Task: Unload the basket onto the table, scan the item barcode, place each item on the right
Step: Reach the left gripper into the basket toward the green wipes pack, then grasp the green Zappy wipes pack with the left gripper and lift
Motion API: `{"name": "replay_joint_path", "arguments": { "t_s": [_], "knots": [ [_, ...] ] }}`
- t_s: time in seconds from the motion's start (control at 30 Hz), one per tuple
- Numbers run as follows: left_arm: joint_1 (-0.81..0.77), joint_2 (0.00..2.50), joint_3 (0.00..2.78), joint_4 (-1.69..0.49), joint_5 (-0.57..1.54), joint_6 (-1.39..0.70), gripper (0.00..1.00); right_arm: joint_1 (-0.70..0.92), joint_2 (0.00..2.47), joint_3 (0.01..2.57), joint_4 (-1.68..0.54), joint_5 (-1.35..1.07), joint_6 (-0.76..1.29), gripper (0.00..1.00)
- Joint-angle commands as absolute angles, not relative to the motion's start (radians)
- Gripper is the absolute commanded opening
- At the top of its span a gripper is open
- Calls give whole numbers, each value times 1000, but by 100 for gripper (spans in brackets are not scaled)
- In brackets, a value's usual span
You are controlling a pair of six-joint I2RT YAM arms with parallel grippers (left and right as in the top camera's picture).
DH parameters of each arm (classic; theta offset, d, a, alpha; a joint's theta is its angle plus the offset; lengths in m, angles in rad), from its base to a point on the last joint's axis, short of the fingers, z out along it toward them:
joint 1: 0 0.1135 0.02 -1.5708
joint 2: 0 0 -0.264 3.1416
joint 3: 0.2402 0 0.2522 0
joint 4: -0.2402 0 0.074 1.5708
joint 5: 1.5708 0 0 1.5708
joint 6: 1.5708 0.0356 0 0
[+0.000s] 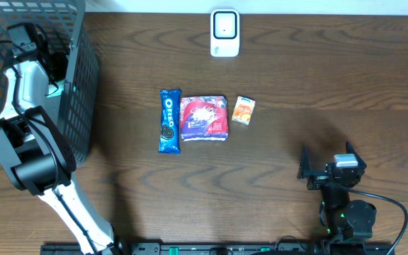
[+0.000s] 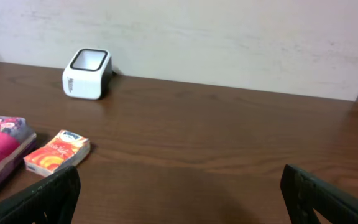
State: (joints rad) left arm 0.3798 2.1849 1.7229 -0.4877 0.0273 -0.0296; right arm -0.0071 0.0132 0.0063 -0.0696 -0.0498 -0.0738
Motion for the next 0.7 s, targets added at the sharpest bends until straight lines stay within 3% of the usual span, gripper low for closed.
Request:
{"name": "replay_joint_path", "arguments": {
  "t_s": [0.0, 0.23, 0.27, 0.33, 0.47, 0.67],
  "knots": [
    [381, 2220, 1716, -484, 26, 4, 66, -1, 13, 6, -74, -55, -84, 99],
    [377, 2264, 1707, -484, 27, 7, 59, -1, 13, 6, -74, -55, -84, 99],
    [377, 2268, 1707, -484, 27, 7, 53, -1, 13, 6, -74, -55, -84, 99],
    [377, 2269, 1707, -484, 27, 7, 31, -1, 13, 6, -74, -54, -84, 99],
    [377, 2257, 1707, -485, 26, 3, 13, -1, 13, 6, -74, -54, -84, 99],
    [377, 2173, 1707, -489, 26, -34, 7, -1, 13, 6, -74, -55, -84, 99]
  ]
}}
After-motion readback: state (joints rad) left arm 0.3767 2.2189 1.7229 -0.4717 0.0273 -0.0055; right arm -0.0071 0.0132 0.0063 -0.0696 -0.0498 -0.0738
